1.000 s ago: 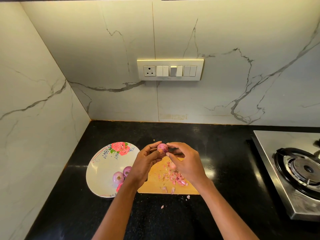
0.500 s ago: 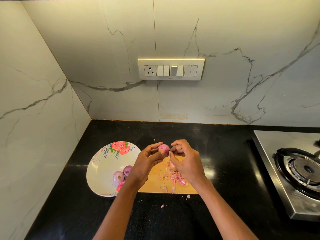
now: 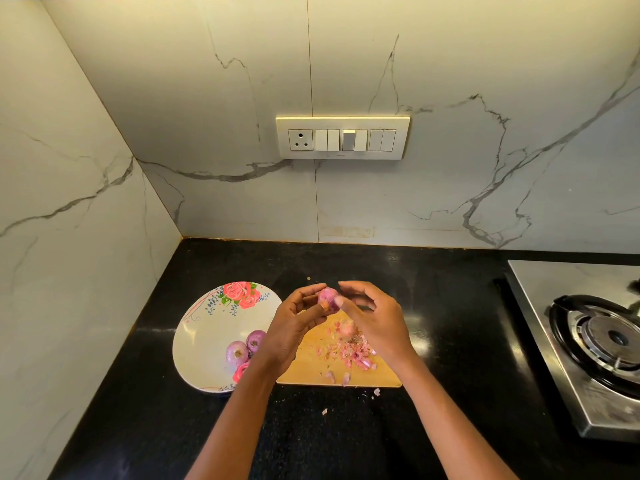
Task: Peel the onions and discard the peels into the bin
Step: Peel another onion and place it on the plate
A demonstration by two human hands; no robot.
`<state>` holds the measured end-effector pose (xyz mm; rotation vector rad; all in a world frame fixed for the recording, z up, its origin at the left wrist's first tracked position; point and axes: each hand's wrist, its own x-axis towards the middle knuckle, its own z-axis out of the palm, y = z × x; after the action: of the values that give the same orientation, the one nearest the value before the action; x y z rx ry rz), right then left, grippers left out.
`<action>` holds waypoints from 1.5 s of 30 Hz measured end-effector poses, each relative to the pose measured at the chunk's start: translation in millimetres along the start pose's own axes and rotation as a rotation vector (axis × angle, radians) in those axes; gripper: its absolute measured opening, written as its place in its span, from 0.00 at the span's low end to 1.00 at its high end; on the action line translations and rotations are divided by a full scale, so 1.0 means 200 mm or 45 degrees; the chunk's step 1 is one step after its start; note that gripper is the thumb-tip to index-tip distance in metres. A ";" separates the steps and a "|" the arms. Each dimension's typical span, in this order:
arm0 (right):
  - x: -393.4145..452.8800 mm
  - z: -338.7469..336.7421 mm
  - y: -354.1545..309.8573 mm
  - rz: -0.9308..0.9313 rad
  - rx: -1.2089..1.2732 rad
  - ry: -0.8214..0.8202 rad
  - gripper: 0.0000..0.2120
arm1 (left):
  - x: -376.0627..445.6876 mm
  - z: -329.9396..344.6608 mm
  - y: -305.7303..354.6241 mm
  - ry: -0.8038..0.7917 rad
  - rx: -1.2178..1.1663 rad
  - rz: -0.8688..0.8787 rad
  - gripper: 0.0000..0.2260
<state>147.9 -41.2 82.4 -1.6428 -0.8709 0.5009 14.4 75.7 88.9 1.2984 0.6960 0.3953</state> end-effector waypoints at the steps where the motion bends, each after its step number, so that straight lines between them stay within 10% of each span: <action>1: 0.00 0.01 -0.01 -0.023 0.009 0.015 0.13 | 0.00 0.00 -0.01 -0.002 0.007 0.002 0.22; 45: 0.01 -0.06 0.00 -0.049 0.012 -0.146 0.09 | -0.02 -0.06 0.00 -0.126 0.198 0.121 0.21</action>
<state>157.3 -47.9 86.5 -1.5982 -0.9816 0.5760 4.2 81.7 87.7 1.4919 0.5924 0.3566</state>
